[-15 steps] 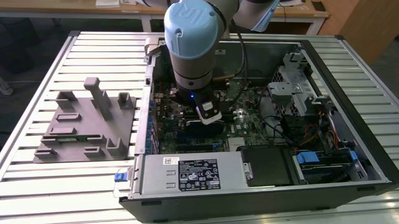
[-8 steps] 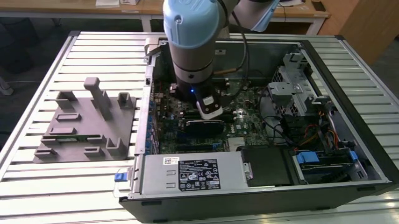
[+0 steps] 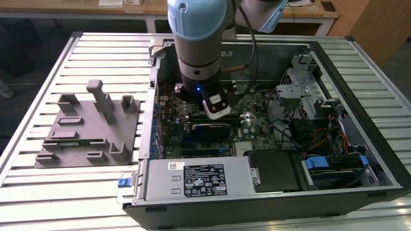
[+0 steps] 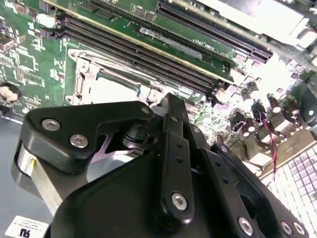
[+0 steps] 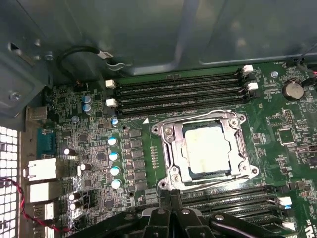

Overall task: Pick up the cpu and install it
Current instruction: 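Install the second cpu locking lever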

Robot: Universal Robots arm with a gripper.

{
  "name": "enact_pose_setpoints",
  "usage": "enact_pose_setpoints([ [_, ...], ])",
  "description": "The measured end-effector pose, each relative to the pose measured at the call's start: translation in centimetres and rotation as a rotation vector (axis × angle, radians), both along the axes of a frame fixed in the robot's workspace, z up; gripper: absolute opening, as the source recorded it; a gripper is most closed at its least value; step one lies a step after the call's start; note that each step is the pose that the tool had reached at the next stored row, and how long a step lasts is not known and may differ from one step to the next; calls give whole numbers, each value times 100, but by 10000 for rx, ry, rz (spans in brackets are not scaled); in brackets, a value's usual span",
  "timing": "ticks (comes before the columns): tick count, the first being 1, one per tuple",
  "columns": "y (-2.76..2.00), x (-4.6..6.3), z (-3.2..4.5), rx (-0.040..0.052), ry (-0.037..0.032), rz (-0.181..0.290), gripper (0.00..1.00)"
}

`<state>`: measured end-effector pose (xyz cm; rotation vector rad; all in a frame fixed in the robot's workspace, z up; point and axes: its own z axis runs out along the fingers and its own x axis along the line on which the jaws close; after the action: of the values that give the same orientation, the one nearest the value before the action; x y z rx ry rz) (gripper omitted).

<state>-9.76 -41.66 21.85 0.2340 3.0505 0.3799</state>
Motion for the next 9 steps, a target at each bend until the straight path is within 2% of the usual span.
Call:
enact_pose_setpoints([
  [9,107,95,-7,-249,11,-22,11],
])
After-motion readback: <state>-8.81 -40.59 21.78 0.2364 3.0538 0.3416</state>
